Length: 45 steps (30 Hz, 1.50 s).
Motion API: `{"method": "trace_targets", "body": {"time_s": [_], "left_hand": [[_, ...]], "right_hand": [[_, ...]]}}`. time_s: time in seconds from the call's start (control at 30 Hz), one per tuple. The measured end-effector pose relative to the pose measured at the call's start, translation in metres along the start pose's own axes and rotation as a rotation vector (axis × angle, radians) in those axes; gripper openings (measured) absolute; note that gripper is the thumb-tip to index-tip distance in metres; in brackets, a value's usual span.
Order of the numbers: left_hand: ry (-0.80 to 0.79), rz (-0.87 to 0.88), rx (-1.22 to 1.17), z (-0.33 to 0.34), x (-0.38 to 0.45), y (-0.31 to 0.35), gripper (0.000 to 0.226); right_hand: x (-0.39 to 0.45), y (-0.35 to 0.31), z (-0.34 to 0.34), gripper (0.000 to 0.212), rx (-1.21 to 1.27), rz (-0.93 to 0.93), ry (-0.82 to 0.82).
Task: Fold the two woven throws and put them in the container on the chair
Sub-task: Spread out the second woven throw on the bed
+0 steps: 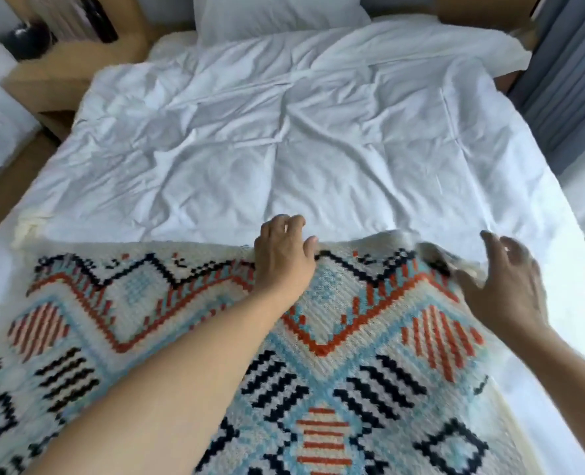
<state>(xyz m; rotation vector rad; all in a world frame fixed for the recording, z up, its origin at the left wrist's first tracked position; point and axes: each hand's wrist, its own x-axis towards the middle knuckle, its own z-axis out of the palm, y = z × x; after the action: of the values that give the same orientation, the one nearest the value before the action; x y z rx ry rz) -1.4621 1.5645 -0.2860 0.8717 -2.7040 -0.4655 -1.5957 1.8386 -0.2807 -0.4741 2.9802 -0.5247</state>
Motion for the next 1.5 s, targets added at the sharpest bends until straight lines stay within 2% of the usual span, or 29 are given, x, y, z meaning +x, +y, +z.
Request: {"method": "trace_targets", "body": {"time_s": [0.07,0.17,0.27,0.4,0.5,0.6,0.67,0.73,0.83,0.9,0.97,1.03,1.13,1.23,1.3,1.4,1.5], "left_hand": [[-0.134,0.037,0.055,0.015,-0.052,-0.004,0.044],[-0.319,0.1,0.104,0.036,-0.145,-0.011,0.057],[-0.511,0.108,0.147,0.044,-0.242,-0.008,0.065],[-0.688,0.173,0.157,0.027,-0.355,0.008,0.064],[-0.81,0.228,0.22,0.01,-0.414,0.008,0.069],[-0.83,0.278,0.291,-0.005,-0.451,-0.009,0.059],[-0.884,0.233,0.31,-0.02,-0.461,-0.026,0.057],[-0.894,0.094,0.309,-0.041,-0.463,-0.044,0.05],[-0.873,-0.153,0.284,-0.074,-0.468,-0.074,0.048],[-0.855,-0.314,0.232,-0.09,-0.475,-0.097,0.046],[-0.827,-0.467,0.214,-0.103,-0.484,-0.125,0.044],[-0.807,-0.621,0.203,-0.12,-0.496,-0.151,0.042],[-0.827,-0.885,0.096,-0.154,-0.519,-0.189,0.043],[-0.792,-1.061,-0.016,-0.186,-0.538,-0.235,0.043],[-0.692,-1.146,-0.11,-0.205,-0.547,-0.27,0.042],[-0.458,-1.257,-0.157,-0.231,-0.548,-0.334,0.051],[-0.257,-1.228,-0.103,-0.252,-0.544,-0.401,0.067]], "right_hand": [[-0.059,0.024,0.01,0.07,0.085,0.099,-0.02],[-0.163,0.07,0.02,0.08,0.166,0.419,-0.254],[-0.263,0.114,0.017,0.042,0.169,0.528,-0.369],[-0.363,0.171,-0.004,0.033,0.178,0.785,-0.441],[-0.419,0.193,-0.003,0.04,0.156,0.789,-0.533],[-0.44,0.203,-0.01,0.042,0.26,0.806,-0.429],[-0.453,0.218,-0.022,0.043,0.179,0.817,-0.36],[-0.479,0.232,-0.031,0.042,0.076,0.87,-0.315],[-0.507,0.225,-0.033,0.022,0.145,1.004,-0.324],[-0.511,0.203,-0.029,0.036,0.139,1.067,-0.3],[-0.514,0.167,-0.023,0.047,0.065,0.962,-0.222],[-0.519,0.12,-0.013,0.044,0.072,0.811,-0.226],[-0.532,0.044,0.013,0.045,0.129,0.581,-0.459],[-0.546,-0.035,0.043,0.041,0.126,0.285,-0.623],[-0.556,-0.086,0.063,0.038,0.08,0.124,-0.705],[-0.564,-0.159,0.096,0.038,0.027,-0.036,-0.784],[-0.566,-0.236,0.131,0.036,0.045,-0.132,-0.815]]}}
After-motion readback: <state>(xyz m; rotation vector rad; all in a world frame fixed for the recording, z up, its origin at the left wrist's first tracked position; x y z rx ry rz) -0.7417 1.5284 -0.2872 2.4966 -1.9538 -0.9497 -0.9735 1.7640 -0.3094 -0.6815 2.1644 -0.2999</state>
